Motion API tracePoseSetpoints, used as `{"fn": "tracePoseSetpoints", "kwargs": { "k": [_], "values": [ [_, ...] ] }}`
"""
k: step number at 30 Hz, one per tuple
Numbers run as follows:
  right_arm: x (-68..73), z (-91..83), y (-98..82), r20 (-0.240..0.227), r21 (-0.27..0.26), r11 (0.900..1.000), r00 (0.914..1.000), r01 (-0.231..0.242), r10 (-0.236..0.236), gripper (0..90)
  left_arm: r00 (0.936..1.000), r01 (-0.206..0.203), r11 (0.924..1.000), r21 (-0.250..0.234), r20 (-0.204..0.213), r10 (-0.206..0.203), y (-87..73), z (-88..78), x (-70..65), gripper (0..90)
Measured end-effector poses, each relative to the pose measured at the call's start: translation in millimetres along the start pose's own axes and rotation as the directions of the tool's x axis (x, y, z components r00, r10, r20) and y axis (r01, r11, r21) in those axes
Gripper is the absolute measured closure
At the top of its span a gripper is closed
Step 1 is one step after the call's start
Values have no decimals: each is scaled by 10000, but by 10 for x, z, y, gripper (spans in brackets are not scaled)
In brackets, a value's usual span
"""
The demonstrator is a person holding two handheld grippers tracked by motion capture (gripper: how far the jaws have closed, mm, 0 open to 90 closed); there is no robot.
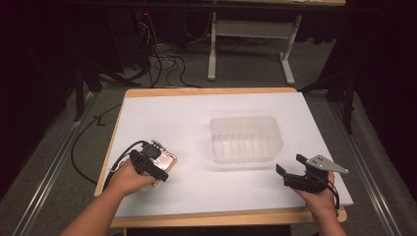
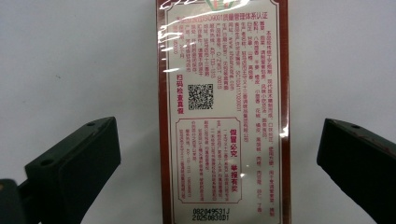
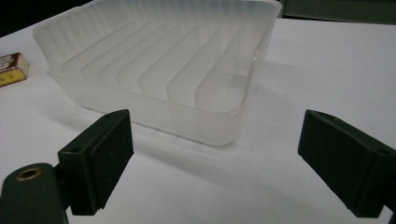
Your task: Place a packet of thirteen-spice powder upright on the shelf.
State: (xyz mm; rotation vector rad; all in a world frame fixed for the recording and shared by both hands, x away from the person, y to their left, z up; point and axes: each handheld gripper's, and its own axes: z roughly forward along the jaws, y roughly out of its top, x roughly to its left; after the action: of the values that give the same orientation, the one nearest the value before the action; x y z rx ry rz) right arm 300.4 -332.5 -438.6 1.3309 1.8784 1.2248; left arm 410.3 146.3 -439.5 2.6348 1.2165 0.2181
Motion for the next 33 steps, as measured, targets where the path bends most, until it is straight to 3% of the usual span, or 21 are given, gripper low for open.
{"fn": "tracePoseSetpoints", "kwargs": {
  "k": [4,12,17,24,29,33],
  "values": [
    [0,7,5,-28,-49,10000,10000,55,-55,110,9996,-278,9987,430,-34,280,60,-7,6,2],
    [-1,28,-3,-22,79,10000,10000,30,-30,116,9991,-381,9921,1195,210,359,49,72,23,69],
    [-6,38,-4,13,70,9999,10000,77,-77,117,9987,-381,9897,1381,386,330,21,58,26,153],
    [-7,33,-4,31,90,9999,10000,51,-52,119,9979,-379,9848,1696,586,283,33,84,40,188],
    [-22,19,-4,84,48,10000,10000,-24,23,121,9965,-557,9835,1722,704,441,61,100,20,259],
    [-27,22,-8,98,89,9999,9999,-57,57,123,9968,-434,9860,1609,736,319,63,92,37,300]
  ]
}}
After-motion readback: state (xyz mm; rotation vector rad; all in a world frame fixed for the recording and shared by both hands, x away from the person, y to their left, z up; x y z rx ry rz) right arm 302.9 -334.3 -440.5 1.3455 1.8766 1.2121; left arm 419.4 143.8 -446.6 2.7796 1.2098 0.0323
